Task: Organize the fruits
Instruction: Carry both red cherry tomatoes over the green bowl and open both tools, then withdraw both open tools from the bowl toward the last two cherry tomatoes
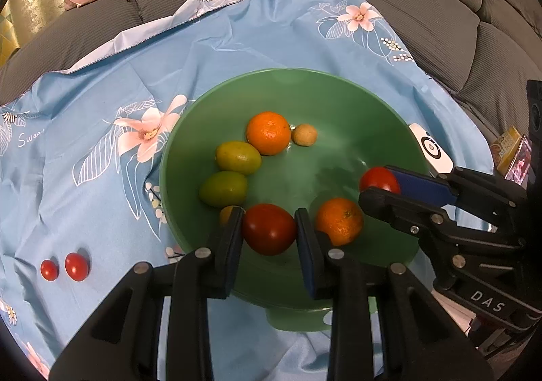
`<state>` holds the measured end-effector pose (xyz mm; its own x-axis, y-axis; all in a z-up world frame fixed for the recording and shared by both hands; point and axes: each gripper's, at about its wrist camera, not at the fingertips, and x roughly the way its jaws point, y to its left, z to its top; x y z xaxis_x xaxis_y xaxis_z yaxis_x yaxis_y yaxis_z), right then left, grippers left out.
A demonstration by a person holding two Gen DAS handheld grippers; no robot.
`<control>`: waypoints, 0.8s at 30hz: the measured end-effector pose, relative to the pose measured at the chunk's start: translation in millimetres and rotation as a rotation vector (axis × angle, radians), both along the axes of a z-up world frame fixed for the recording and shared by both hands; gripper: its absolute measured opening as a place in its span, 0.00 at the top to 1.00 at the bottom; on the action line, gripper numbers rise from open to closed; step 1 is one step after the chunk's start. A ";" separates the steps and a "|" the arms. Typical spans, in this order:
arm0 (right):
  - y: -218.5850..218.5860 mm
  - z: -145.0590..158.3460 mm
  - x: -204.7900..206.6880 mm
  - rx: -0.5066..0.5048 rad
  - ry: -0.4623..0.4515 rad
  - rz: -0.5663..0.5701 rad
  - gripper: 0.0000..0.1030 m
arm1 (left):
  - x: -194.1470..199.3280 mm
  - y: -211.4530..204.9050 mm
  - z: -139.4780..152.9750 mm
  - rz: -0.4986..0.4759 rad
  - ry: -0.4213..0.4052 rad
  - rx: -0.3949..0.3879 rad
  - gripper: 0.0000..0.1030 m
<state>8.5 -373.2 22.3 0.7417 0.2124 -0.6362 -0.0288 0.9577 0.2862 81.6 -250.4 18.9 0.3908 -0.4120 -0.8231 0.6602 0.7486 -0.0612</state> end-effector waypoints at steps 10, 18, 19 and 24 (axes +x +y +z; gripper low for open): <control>-5.4 -1.1 -2.7 0.011 0.002 -0.023 0.74 | -1.5 -1.6 1.3 0.012 -0.024 0.023 0.49; -4.2 4.9 -9.2 0.007 -0.007 -0.030 0.74 | -5.3 2.8 8.9 0.034 -0.044 0.034 0.28; -3.6 6.0 -9.9 0.005 -0.007 -0.031 0.74 | -6.2 4.1 10.5 0.038 -0.047 0.033 0.27; -0.9 11.8 -14.8 -0.004 -0.012 -0.036 0.72 | -11.7 11.5 19.5 0.062 -0.059 0.023 0.24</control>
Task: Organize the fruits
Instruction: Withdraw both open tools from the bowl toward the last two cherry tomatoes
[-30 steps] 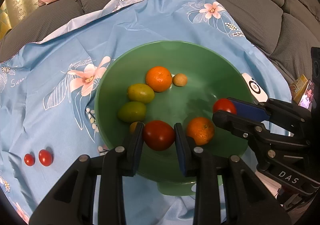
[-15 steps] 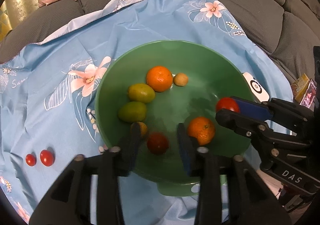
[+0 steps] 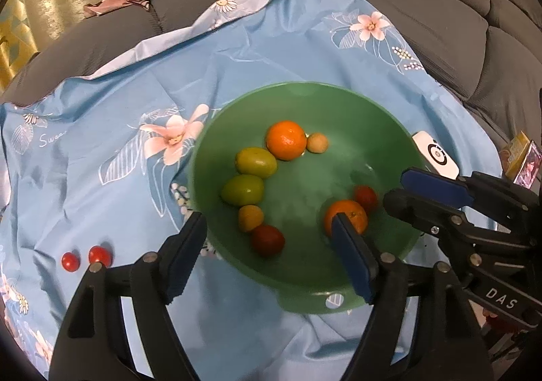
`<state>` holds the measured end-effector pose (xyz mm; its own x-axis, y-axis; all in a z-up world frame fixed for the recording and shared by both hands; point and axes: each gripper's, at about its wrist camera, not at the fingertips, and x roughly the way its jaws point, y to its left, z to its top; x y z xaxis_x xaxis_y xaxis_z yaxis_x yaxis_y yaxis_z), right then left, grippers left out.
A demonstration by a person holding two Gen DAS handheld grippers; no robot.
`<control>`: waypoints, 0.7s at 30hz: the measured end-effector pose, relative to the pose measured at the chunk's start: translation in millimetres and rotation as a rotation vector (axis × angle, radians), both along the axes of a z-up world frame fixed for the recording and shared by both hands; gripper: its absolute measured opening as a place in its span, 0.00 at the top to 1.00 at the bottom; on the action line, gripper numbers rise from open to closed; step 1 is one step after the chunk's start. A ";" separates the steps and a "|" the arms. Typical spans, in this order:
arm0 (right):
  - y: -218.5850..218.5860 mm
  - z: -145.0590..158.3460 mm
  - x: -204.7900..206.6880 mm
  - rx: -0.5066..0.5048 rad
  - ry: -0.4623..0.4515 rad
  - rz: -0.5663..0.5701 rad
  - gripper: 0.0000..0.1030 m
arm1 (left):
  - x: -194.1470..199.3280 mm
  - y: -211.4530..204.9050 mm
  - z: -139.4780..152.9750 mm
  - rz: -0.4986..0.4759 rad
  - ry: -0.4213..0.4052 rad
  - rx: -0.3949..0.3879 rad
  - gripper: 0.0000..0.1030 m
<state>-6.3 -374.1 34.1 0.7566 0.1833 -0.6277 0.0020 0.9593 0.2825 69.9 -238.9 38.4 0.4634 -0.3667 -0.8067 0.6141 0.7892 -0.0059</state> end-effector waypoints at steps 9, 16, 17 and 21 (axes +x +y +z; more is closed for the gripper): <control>10.6 13.1 -11.8 -0.026 -0.013 -0.002 0.60 | -19.1 20.3 15.1 0.049 -0.043 -0.010 0.13; 27.9 20.0 -22.8 -0.033 -0.017 0.026 0.56 | -40.7 55.6 25.7 0.132 -0.074 -0.030 0.09; 32.2 20.7 -24.4 -0.036 -0.016 0.036 0.56 | -43.5 61.5 26.6 0.145 -0.076 -0.031 0.09; 50.2 24.5 -31.6 -0.046 -0.021 0.083 0.55 | -58.4 90.5 26.4 0.198 -0.056 -0.061 0.03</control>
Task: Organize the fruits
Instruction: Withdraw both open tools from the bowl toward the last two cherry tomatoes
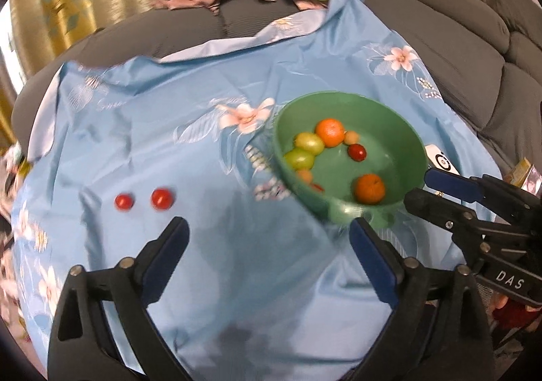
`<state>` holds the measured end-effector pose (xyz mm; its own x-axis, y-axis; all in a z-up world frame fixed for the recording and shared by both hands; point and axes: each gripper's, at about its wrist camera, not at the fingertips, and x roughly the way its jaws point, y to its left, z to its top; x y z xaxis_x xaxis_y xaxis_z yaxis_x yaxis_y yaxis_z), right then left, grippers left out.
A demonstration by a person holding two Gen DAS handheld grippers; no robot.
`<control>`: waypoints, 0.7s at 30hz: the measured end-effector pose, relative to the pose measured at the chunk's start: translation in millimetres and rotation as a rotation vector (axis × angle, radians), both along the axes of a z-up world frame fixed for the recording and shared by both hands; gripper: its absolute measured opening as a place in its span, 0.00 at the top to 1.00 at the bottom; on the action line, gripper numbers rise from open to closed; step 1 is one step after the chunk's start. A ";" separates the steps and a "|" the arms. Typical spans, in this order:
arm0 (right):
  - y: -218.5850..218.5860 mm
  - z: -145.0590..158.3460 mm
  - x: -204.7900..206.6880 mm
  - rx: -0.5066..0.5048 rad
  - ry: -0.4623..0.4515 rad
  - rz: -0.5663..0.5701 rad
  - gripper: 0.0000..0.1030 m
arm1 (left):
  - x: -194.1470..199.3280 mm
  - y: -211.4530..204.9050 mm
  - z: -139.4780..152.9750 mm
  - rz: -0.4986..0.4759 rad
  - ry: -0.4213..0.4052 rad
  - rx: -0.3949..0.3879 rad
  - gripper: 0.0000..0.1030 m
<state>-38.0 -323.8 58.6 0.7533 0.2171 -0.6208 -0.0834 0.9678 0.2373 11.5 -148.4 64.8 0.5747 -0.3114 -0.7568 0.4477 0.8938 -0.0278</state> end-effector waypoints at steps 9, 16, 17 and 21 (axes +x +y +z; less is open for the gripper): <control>39.2 8.4 -18.5 -0.028 -0.002 0.093 0.55 | -36.8 66.9 1.8 0.136 0.023 -0.076 0.01; 68.5 10.0 -33.4 -0.046 -0.009 0.157 0.54 | -62.6 103.4 5.2 0.222 0.016 -0.111 0.01; 73.4 9.2 -35.2 -0.049 -0.008 0.168 0.54 | -65.8 105.9 5.4 0.223 0.013 -0.114 0.01; 89.7 6.6 -40.0 -0.056 -0.004 0.206 0.54 | -78.0 114.6 2.3 0.227 0.010 -0.118 0.01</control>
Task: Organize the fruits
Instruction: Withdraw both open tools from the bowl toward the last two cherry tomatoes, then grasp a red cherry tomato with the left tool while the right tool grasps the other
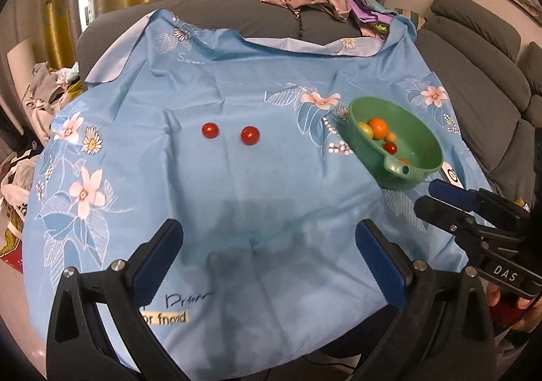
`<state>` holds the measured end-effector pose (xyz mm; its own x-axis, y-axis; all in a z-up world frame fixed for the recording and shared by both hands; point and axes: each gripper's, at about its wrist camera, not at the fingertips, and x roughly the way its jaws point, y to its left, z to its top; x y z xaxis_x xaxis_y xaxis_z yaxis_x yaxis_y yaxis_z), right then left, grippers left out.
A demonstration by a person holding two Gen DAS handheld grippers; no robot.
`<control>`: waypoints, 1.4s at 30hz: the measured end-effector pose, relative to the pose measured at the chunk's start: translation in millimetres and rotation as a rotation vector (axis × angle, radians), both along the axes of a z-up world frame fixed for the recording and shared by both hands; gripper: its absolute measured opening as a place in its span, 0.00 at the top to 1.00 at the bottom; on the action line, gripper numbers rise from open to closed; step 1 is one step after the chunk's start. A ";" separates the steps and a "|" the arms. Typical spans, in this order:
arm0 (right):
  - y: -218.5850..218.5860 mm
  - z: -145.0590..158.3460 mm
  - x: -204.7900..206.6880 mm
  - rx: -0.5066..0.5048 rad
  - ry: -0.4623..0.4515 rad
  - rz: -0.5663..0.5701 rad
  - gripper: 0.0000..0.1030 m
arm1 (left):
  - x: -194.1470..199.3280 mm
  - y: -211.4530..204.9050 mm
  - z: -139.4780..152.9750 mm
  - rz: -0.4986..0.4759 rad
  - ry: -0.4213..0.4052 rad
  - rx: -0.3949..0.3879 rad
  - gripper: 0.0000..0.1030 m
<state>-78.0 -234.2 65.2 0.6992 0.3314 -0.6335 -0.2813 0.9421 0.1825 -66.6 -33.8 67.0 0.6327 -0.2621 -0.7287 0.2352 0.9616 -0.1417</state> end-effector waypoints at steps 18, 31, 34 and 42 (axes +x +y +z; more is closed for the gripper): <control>44.0 -21.8 44.4 0.018 0.081 0.069 0.54 | 21.1 42.5 -15.5 0.064 0.022 -0.002 0.01; 51.0 -42.1 99.8 0.000 0.147 0.071 0.54 | 82.5 38.5 -29.8 0.014 0.033 0.039 0.02; 49.0 -48.2 111.2 -0.004 0.163 0.063 0.54 | 95.6 35.1 -36.2 -0.003 0.028 0.055 0.04; 63.0 -56.5 145.5 -0.034 0.177 0.092 0.54 | 141.1 32.6 -51.4 -0.035 0.049 0.066 0.18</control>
